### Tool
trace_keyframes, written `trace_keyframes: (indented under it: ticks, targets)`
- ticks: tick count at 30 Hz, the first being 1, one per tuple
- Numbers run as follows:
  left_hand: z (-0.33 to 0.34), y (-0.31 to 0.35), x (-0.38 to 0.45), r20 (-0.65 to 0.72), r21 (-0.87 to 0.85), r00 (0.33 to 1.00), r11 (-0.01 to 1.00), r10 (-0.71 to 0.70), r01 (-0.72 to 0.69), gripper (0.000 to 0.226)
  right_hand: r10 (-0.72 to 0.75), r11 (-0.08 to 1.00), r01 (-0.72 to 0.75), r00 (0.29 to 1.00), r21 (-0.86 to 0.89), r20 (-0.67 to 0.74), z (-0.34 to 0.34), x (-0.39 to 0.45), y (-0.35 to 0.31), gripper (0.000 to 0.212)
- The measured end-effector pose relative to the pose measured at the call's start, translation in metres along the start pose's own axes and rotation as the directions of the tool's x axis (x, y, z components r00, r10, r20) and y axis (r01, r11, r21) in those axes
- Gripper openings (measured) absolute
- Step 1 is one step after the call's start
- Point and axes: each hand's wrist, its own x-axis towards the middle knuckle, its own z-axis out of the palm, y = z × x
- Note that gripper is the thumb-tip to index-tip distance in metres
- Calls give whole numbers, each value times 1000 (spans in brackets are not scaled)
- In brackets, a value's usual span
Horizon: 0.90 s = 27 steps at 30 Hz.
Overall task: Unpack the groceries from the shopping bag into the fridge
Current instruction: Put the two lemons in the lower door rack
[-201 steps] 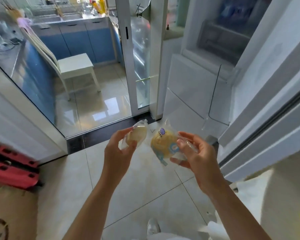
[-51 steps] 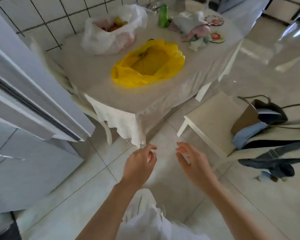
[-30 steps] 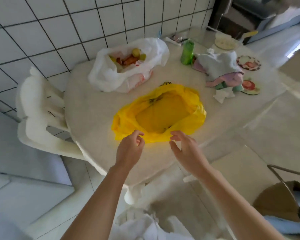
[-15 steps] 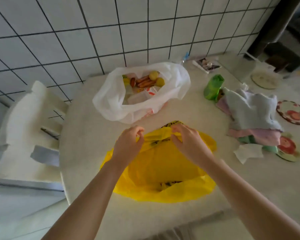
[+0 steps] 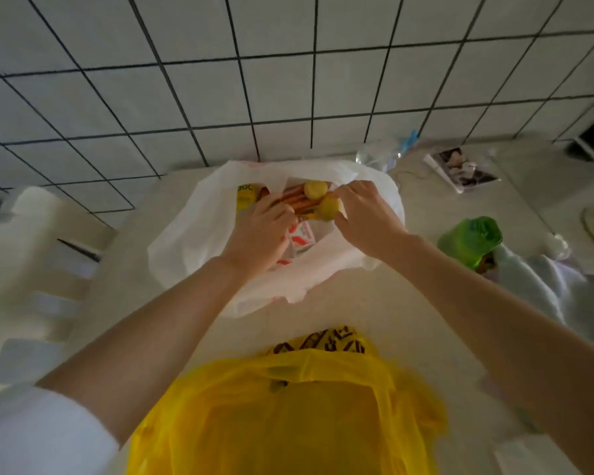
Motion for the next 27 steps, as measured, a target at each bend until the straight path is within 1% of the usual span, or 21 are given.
trace_keyframes:
  ticks: [4, 6, 9, 12, 15, 19, 21, 24, 25, 27]
  targets:
    - [23, -22, 45, 67, 93, 998, 995, 20, -26, 31, -194, 981, 196, 977, -6, 89, 24, 47, 31, 27]
    - [38, -36, 65, 130, 136, 991, 989, 32, -50, 39, -280, 952, 295, 947, -80, 157, 38, 65, 46, 30]
    - [59, -53, 89, 241, 159, 969, 983, 53, -93, 51, -316, 893, 383, 907, -234, 279, 55, 86, 67, 39]
    - [78, -60, 106, 302, 150, 953, 985, 40, -88, 58, -297, 879, 377, 912, -293, 285, 67, 98, 88, 41]
    - [93, -61, 122, 349, 98, 937, 995, -12, -24, 61, -267, 885, 343, 927, -314, 262, 78, 107, 102, 42]
    - [112, -58, 140, 338, 10, 941, 1000, -20, 18, 54, -203, 926, 264, 951, -269, 234, 91, 112, 107, 44]
    - [117, -56, 147, 335, -25, 941, 997, -55, 67, 51, -178, 949, 225, 961, -219, 213, 95, 112, 105, 54]
    - [122, -53, 154, 320, -33, 945, 996, -73, 88, 53, -151, 973, 180, 970, -146, 189, 99, 110, 104, 78]
    - [124, -53, 155, 317, -35, 945, 995, -78, 94, 54, -142, 976, 168, 973, -136, 185, 101, 109, 105, 82]
    - [127, -50, 157, 307, -30, 946, 992, -105, 120, 55, -128, 982, 149, 975, -114, 180, 105, 108, 107, 82]
